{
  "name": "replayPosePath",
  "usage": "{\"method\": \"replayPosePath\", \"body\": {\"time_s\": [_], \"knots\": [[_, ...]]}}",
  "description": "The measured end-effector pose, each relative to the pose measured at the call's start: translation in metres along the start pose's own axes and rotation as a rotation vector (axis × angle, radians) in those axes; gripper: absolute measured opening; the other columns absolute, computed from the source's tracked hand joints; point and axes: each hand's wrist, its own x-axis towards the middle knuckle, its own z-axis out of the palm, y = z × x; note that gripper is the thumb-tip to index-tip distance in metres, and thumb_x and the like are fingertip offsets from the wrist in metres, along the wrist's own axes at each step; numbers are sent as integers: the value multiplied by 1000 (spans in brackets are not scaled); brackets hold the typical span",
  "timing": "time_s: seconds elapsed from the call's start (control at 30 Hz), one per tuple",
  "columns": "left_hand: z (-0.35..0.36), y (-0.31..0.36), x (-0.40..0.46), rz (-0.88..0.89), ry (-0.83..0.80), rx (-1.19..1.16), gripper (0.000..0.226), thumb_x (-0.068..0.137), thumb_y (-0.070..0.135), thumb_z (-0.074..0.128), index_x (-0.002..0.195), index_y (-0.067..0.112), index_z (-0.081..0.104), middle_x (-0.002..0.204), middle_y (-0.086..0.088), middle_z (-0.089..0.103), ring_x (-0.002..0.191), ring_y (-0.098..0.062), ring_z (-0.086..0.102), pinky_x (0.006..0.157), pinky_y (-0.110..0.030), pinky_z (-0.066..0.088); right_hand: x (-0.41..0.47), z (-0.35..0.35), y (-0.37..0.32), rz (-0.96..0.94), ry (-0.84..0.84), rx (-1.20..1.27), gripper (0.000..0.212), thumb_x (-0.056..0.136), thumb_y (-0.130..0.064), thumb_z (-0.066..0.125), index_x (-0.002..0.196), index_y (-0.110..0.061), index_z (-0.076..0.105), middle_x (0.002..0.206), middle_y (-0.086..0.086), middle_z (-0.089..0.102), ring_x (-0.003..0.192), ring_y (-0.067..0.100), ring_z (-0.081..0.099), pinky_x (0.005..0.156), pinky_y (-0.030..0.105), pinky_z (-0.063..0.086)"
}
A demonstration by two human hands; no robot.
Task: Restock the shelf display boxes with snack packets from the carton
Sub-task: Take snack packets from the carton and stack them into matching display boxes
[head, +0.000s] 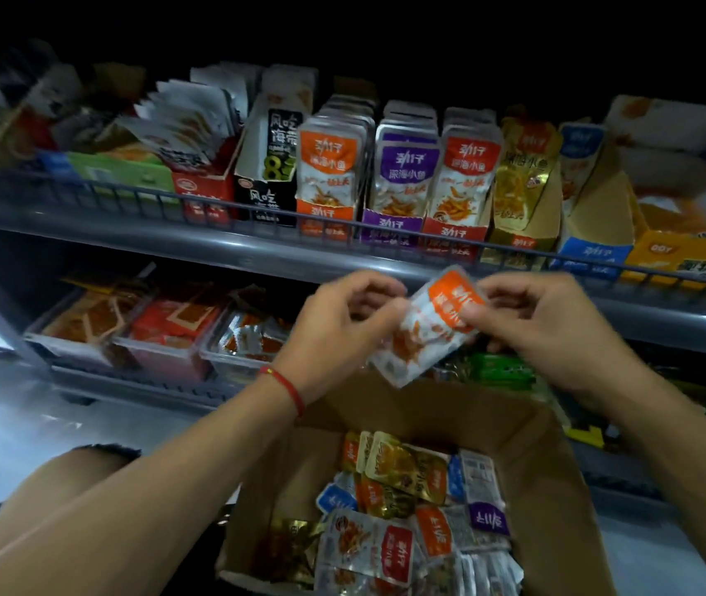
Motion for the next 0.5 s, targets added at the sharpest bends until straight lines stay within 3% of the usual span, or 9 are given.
{"method": "replayPosePath", "body": {"time_s": [0.07, 0.13, 0.23, 0.37, 0.5], "knots": [[-21, 1, 14, 25, 153, 84, 18, 93, 21, 69, 111, 21, 69, 106, 5, 70, 99, -5, 66, 83, -28, 60, 17, -5, -18, -86, 117, 0, 10, 91, -18, 73, 98, -26, 74, 91, -5, 76, 78, 10, 73, 62, 27, 61], [-42, -3, 26, 107, 254, 361, 27, 91, 20, 69, 119, 22, 67, 122, 7, 66, 113, -3, 59, 98, -25, 53, 35, -8, -40, -220, 230, -50, 10, 93, -19, 72, 101, -26, 73, 96, -7, 75, 79, 7, 73, 63, 27, 62], [-55, -9, 36, 219, 269, 670, 44, 88, 21, 70, 131, 17, 61, 148, 0, 48, 140, -16, 38, 118, -30, 30, 64, -7, -72, -402, 365, -210, 13, 95, -28, 71, 108, -28, 71, 100, -9, 73, 86, 3, 70, 78, 34, 61], [-54, -17, 47, 346, 223, 809, 39, 85, 21, 72, 122, 14, 61, 153, -6, 42, 147, -23, 31, 117, -44, 37, 97, 13, -100, -518, 402, -381, 24, 98, -33, 67, 119, -23, 71, 111, -12, 68, 102, 2, 64, 93, 28, 55], [-51, -17, 55, 367, 204, 898, 29, 80, 16, 68, 109, 12, 63, 144, -10, 48, 140, -27, 40, 108, -47, 44, 121, 36, -104, -651, 408, -609, 24, 100, -29, 64, 119, -17, 71, 114, -1, 72, 98, 6, 62, 89, 29, 54]]}}
